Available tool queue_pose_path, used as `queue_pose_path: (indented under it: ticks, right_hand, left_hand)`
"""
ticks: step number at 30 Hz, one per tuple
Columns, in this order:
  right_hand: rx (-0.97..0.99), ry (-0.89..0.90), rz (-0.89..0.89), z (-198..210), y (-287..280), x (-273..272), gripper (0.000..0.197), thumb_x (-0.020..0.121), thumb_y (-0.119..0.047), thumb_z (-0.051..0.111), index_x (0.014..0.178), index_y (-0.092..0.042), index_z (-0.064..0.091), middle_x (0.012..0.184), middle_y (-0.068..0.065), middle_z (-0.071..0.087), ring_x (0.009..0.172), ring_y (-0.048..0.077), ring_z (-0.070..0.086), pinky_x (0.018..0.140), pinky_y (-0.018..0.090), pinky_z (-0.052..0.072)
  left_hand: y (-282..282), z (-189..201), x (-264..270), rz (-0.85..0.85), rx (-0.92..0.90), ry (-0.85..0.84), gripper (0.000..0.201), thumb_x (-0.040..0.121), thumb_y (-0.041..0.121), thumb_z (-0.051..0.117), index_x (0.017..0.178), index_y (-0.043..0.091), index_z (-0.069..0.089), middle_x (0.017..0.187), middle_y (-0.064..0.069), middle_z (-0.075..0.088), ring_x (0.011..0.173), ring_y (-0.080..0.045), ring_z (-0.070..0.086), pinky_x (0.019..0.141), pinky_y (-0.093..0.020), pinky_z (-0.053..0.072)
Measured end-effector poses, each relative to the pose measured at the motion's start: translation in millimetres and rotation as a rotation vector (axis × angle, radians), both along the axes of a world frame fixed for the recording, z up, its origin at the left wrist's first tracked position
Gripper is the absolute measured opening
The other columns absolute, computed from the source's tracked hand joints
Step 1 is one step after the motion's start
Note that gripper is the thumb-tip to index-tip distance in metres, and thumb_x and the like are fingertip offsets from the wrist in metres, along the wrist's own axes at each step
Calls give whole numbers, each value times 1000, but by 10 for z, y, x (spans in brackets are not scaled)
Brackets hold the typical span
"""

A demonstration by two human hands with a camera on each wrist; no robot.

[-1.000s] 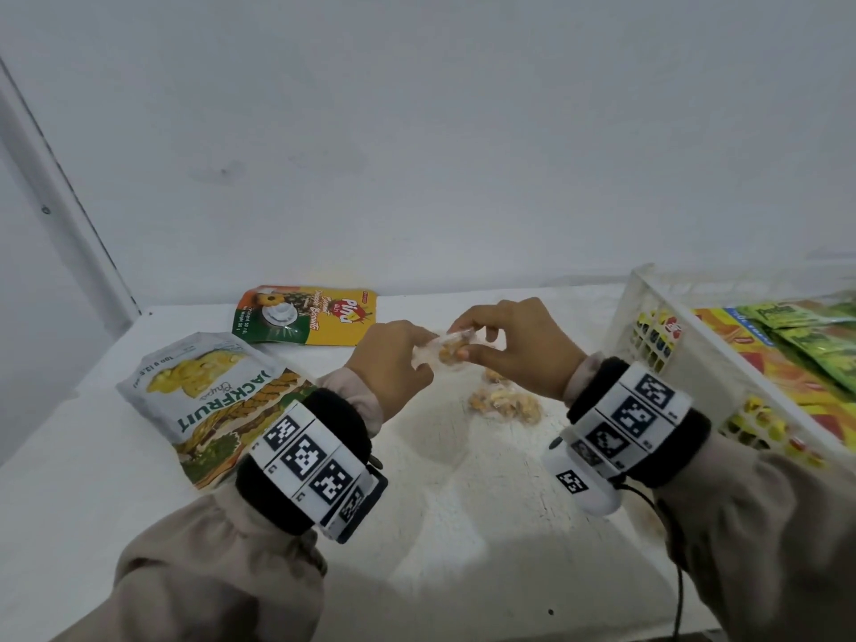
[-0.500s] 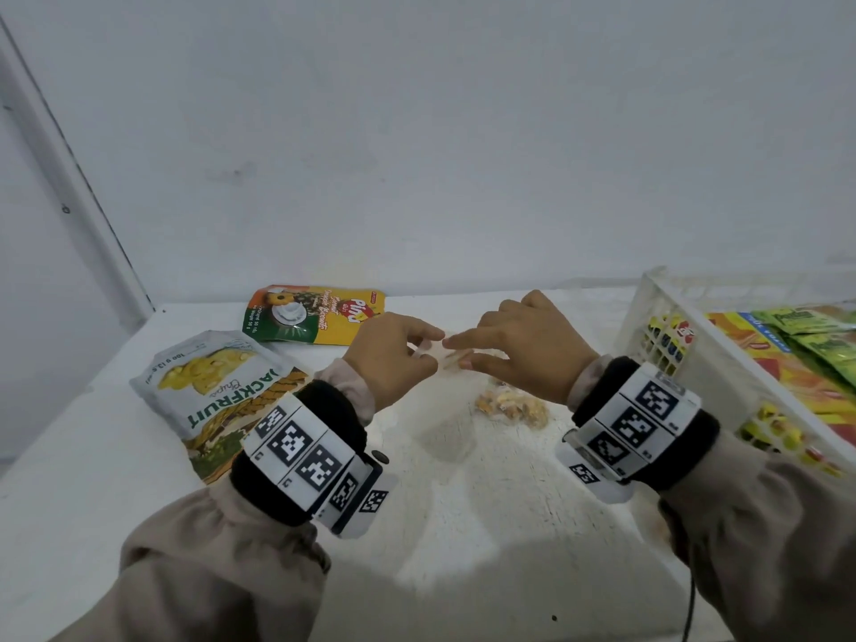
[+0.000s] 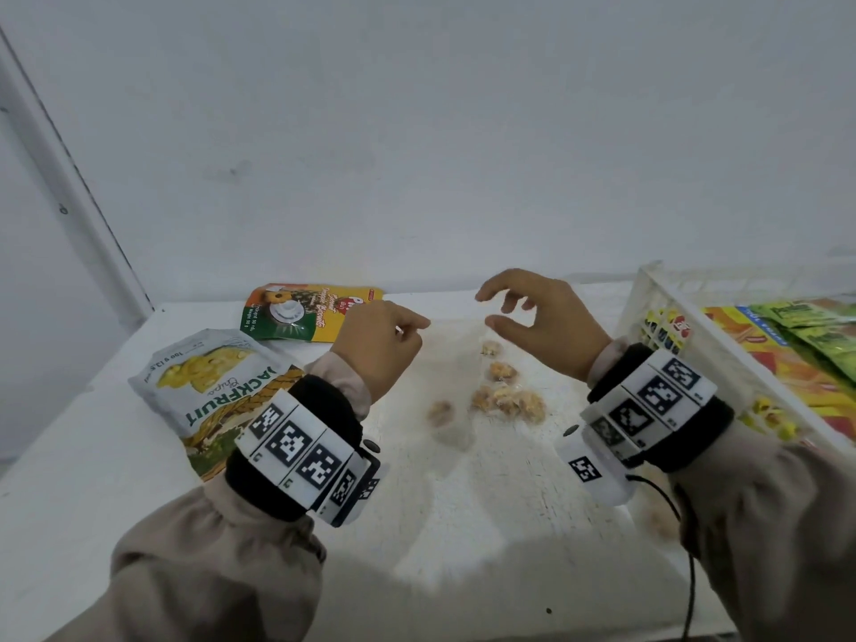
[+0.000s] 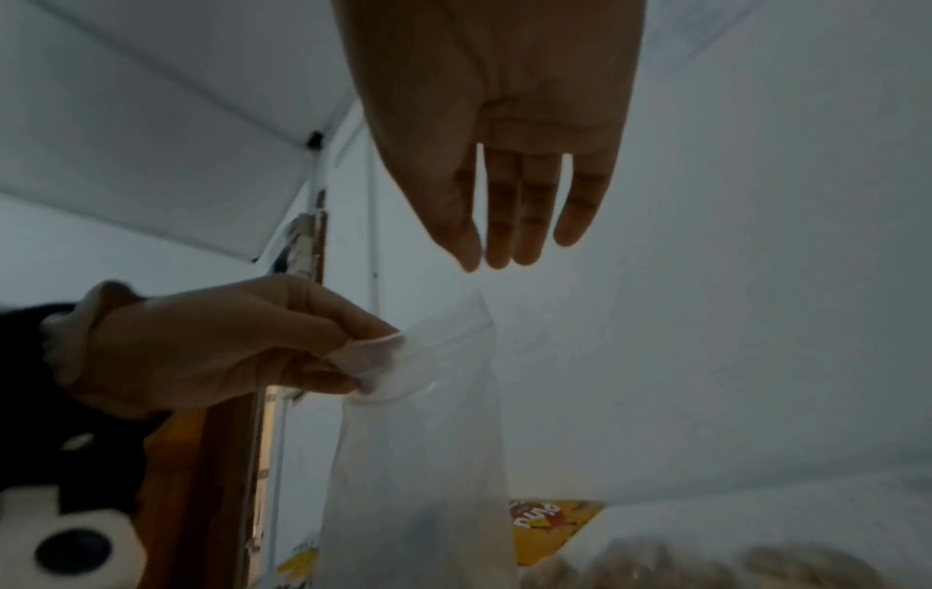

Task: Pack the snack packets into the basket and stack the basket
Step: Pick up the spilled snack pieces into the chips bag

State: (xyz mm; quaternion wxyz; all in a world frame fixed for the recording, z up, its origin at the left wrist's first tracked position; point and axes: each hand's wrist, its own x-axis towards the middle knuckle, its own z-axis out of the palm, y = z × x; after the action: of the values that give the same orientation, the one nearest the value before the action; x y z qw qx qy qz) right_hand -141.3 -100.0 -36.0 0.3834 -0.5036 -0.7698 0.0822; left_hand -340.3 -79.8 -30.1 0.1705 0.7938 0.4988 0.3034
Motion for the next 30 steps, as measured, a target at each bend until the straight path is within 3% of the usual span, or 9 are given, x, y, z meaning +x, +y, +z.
queue_pose_path:
  ticks: [2, 7, 9, 12, 15, 18, 22, 25, 30]
  right_hand:
    - [-106, 96, -89, -75, 79, 64, 22, 81, -3, 64, 93, -20, 57, 94, -5, 58, 71, 14, 53, 65, 9, 41]
    - [-718, -475, -214, -501, 296, 83, 50, 80, -25, 69, 124, -17, 48, 119, 3, 51, 98, 16, 51, 84, 27, 42]
    - [-783, -662, -223, -606, 339, 29, 60, 79, -29, 70, 131, -17, 43, 131, 2, 47, 114, 21, 50, 94, 31, 43]
    - [-755, -791, -226, -631, 370, 7, 58, 77, -35, 71, 124, -14, 46, 126, 3, 50, 112, 23, 51, 91, 32, 44]
    - [-732, -710, -223, -605, 380, 41, 40, 77, -37, 71, 104, -17, 49, 104, 1, 52, 96, 23, 53, 77, 30, 43]
    - [-637, -370, -191, -552, 382, 102, 34, 76, -24, 70, 73, -19, 37, 74, -4, 40, 67, 15, 39, 58, 25, 31]
    - [-572, -35, -199, -400, 378, 271, 29, 74, -4, 64, 71, -24, 43, 73, -2, 48, 68, 21, 46, 62, 30, 41]
    - [-739, -159, -208, -366, 360, 385, 31, 75, -1, 67, 90, -24, 55, 72, 2, 57, 57, 18, 54, 67, 33, 50]
    - [-861, -613, -329, -526, 324, 418, 56, 75, -21, 75, 126, -21, 54, 129, 3, 48, 116, 21, 51, 94, 30, 42]
  left_hand:
    - [-11, 12, 0, 18, -4, 26, 30, 86, 4, 50, 110, 9, 67, 108, -7, 67, 81, -15, 54, 77, -10, 32]
    - [-34, 36, 18, 24, -14, 78, 36, 85, 3, 48, 118, 8, 62, 113, -8, 65, 102, -20, 59, 86, -16, 34]
    - [-42, 27, 25, 14, -12, 81, 36, 85, 3, 49, 118, 8, 61, 114, -9, 64, 102, -20, 59, 83, -14, 34]
    - [-40, -3, 22, 6, -20, 90, 37, 85, 4, 48, 120, 9, 60, 116, -8, 64, 102, -19, 59, 77, -10, 31]
    - [-39, -11, 9, 3, -39, 108, 38, 87, 5, 47, 123, 9, 58, 120, -7, 62, 106, -18, 57, 80, -8, 30]
    - [-46, -5, -6, 7, -61, 120, 38, 88, 5, 46, 124, 9, 57, 124, -7, 61, 111, -19, 55, 90, -14, 32]
    - [-54, -7, -11, 5, -70, 136, 38, 88, 6, 46, 125, 9, 56, 126, -6, 59, 114, -19, 54, 95, -18, 33]
    - [-65, -3, 2, -7, -71, 141, 38, 89, 6, 46, 125, 9, 56, 127, -6, 58, 116, -20, 53, 98, -20, 33]
    - [-75, -2, 32, -28, -77, 156, 37, 89, 7, 47, 125, 10, 57, 128, -5, 58, 116, -19, 53, 99, -22, 33]
